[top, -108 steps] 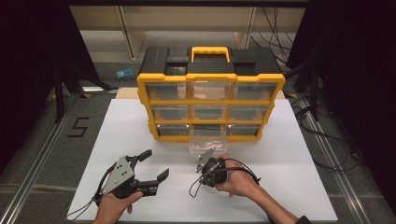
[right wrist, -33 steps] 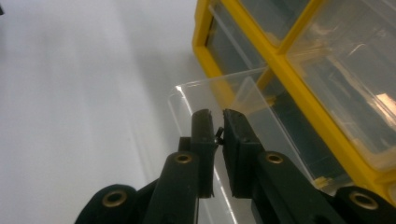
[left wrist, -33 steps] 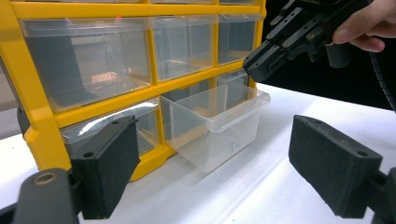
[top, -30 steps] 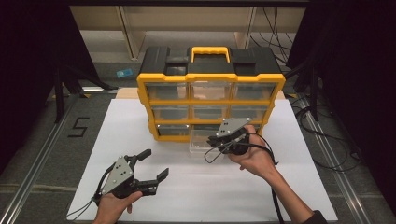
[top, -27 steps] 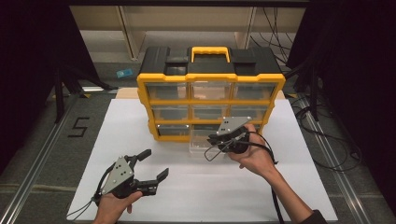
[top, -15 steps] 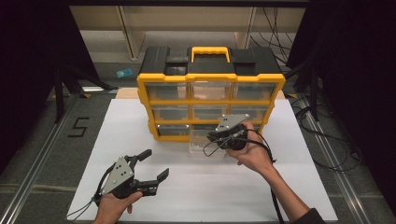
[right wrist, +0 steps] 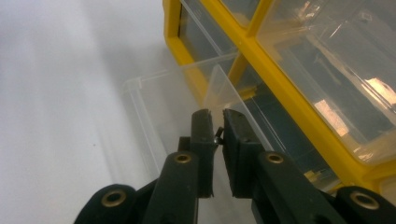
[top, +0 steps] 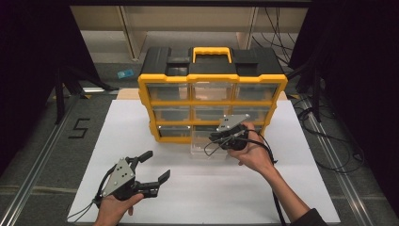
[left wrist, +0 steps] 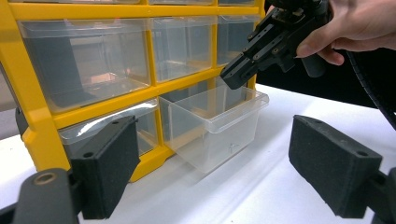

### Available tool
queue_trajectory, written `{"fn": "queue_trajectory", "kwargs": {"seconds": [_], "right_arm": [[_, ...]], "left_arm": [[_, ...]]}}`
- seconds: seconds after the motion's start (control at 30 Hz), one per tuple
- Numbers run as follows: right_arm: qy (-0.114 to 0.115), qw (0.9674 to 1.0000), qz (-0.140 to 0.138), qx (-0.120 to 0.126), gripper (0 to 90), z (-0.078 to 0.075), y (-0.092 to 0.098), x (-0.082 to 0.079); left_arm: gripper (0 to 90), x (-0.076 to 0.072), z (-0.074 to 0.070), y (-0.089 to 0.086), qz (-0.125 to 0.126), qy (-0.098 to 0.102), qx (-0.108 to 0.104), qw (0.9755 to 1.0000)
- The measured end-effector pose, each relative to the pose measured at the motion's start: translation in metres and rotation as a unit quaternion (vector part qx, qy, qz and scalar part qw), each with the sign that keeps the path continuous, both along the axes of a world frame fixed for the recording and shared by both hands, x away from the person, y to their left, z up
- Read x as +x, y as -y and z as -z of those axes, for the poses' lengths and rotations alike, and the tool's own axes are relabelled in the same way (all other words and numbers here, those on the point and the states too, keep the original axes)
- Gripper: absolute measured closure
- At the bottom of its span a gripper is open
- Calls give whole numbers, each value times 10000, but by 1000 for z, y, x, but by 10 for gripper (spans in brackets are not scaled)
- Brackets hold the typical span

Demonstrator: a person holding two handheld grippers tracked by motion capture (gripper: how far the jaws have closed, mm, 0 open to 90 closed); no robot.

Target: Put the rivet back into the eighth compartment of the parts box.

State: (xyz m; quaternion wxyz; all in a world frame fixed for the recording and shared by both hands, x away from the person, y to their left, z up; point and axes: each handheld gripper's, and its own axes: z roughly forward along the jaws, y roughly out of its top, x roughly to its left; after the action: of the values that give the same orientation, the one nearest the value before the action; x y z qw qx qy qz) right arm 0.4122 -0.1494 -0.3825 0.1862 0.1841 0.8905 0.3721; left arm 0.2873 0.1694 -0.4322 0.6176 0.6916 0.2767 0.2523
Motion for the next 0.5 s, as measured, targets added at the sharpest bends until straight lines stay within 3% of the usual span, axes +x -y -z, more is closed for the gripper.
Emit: {"fn": "queue_trajectory", "kwargs": {"seconds": [0.1, 0.27, 0.33, 0.5], "right_arm": [[-50, 10000, 21, 4, 818, 3, 0, 1], [-101, 9998, 153, 6, 683, 4, 1, 2], [-94, 9998, 178, 55, 601, 1, 2, 1], [-52, 9995, 201, 247, 496, -4, 6, -2]], "left_arm": [[163, 0, 0, 0, 43, 26, -62, 10000], [163, -1, -1, 0, 5, -5, -44, 10000], [163, -1, -1, 0, 7, -5, -44, 10000], [163, -2, -1, 0, 9, -12, -44, 10000]]}}
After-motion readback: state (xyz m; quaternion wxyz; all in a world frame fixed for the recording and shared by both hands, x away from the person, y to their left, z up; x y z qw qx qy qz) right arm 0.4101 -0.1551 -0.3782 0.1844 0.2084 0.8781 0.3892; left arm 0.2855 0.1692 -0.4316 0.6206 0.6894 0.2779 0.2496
